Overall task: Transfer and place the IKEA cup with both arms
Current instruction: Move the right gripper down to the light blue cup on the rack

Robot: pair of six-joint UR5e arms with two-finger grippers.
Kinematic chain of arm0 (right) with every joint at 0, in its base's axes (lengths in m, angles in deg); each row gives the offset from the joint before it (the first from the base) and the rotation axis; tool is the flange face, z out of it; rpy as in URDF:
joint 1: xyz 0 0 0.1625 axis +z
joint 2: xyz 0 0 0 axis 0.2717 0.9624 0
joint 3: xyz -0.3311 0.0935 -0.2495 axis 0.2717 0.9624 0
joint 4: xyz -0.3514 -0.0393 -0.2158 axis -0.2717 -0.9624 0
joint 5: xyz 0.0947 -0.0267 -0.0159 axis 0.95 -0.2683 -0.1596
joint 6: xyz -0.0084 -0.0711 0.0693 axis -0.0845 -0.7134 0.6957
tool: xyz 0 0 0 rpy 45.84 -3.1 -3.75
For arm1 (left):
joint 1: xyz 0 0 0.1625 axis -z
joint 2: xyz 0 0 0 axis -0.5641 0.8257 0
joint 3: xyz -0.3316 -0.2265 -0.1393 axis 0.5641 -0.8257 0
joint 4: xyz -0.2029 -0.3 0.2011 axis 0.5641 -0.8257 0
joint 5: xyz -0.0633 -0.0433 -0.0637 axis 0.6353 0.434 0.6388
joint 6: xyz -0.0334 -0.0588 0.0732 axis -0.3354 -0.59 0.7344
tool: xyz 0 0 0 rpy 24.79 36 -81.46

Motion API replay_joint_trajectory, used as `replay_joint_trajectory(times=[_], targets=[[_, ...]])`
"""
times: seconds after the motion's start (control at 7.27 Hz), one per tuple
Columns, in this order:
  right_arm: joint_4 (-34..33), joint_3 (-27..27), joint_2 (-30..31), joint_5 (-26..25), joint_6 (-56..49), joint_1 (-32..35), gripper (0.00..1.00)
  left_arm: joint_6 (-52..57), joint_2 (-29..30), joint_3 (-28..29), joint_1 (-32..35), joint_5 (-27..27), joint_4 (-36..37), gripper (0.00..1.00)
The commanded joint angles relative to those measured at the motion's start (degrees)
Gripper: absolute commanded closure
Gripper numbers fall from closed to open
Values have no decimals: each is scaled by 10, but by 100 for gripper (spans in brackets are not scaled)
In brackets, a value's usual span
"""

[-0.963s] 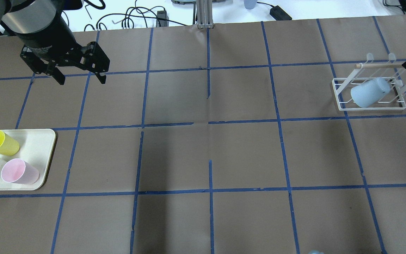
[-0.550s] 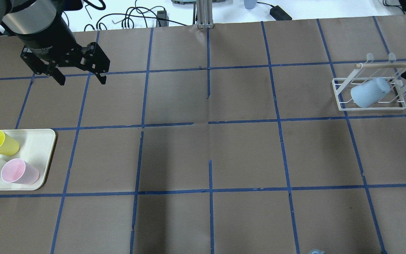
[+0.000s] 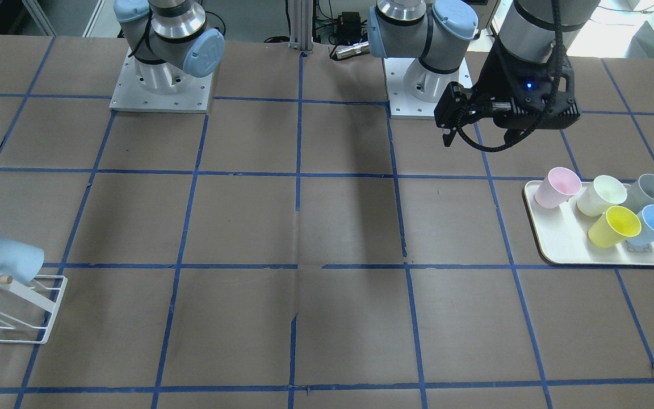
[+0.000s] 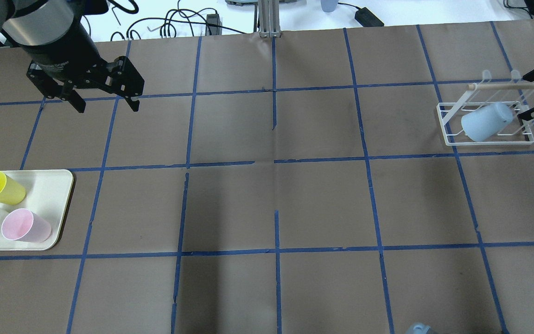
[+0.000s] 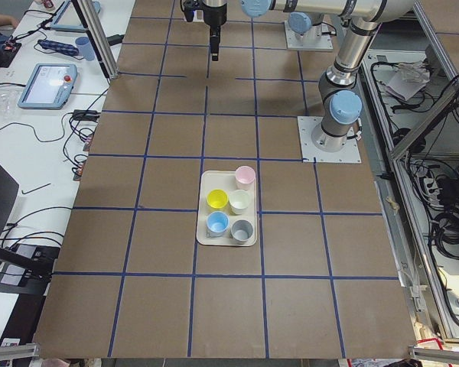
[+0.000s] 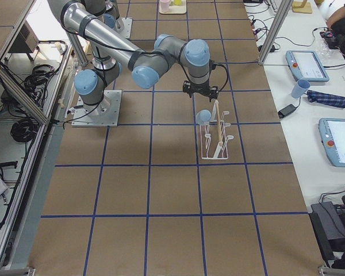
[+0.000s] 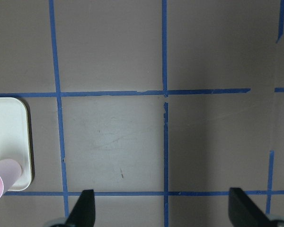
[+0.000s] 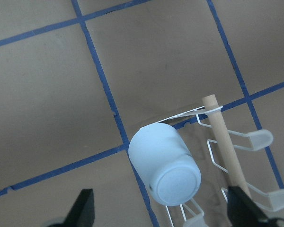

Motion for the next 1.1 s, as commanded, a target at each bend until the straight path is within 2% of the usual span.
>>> replay_joint_trajectory(times=[0.0,0.41,0.96], targets=[[-74,-45,-12,2,-13,-3,0,0,1,0,0,0,0,0],[-76,-38,-56,-1,-12,-3,0,0,0,-2,0,0,2,0],[-82,-38,-75,0,-10,-3,0,0,0,-4,0,0,2,0]])
